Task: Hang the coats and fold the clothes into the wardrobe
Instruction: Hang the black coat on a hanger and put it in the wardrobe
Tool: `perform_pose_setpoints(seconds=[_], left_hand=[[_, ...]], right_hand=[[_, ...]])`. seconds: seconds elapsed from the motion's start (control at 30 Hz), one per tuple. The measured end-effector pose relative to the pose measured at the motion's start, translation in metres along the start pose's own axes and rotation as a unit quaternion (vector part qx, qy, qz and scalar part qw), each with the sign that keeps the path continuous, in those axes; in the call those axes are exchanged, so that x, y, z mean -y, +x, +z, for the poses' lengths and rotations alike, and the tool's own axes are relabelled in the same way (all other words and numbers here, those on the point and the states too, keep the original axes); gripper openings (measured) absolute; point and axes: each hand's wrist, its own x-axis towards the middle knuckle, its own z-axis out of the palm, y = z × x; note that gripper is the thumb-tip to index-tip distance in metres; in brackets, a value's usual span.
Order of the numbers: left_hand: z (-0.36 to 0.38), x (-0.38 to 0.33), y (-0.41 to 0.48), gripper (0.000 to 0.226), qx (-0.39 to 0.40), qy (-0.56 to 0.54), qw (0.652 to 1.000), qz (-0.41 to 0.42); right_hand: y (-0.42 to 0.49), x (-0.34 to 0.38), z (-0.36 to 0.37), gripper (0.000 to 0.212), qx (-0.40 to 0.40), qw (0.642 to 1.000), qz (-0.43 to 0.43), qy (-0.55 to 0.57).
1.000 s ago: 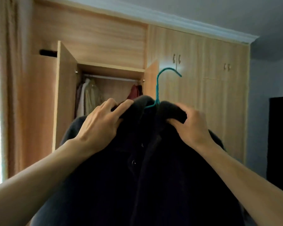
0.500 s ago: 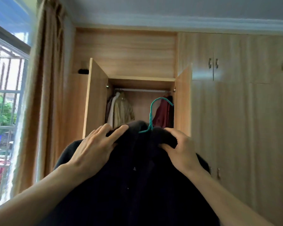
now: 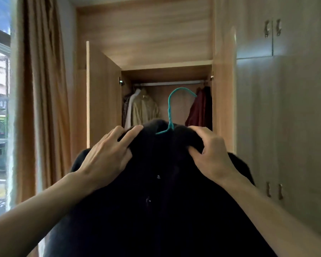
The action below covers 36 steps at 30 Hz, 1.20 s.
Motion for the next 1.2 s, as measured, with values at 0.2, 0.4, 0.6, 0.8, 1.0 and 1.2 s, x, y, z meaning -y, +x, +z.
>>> perform_pose_setpoints(seconds=[0.2, 0.4, 0.6, 0.8, 1.0, 1.2], left_hand=[[0.071, 0.037, 0.017, 0.062, -0.012, -0.024, 1.0, -0.007], [0.135, 0.094, 0.044, 0.062, -0.057, -0.008, 0.998, 0.002], [0.191, 0.145, 0.068, 0.06, -0.074, -0.019, 0.997, 0.02], [0.246, 0.171, 0.098, 0.056, -0.056, -0.023, 0.997, 0.052], [0.313, 0.181, 0.144, 0.055, -0.053, -0.001, 0.997, 0.06], [0.377, 0.208, 0.196, 0.053, -0.074, 0.038, 0.996, 0.044]], right_hand=[[0.026, -0.064, 0.038, 0.048, -0.003, 1.0, -0.001, -0.013], [0.068, -0.119, 0.094, 0.04, -0.032, 0.996, 0.005, -0.079], [0.104, -0.174, 0.153, 0.031, -0.043, 0.998, 0.019, -0.045], [0.124, -0.23, 0.2, 0.032, -0.076, 0.997, 0.025, -0.003], [0.151, -0.294, 0.242, 0.03, -0.112, 0.993, 0.012, 0.042], [0.204, -0.367, 0.271, 0.034, -0.133, 0.99, -0.01, 0.045]])
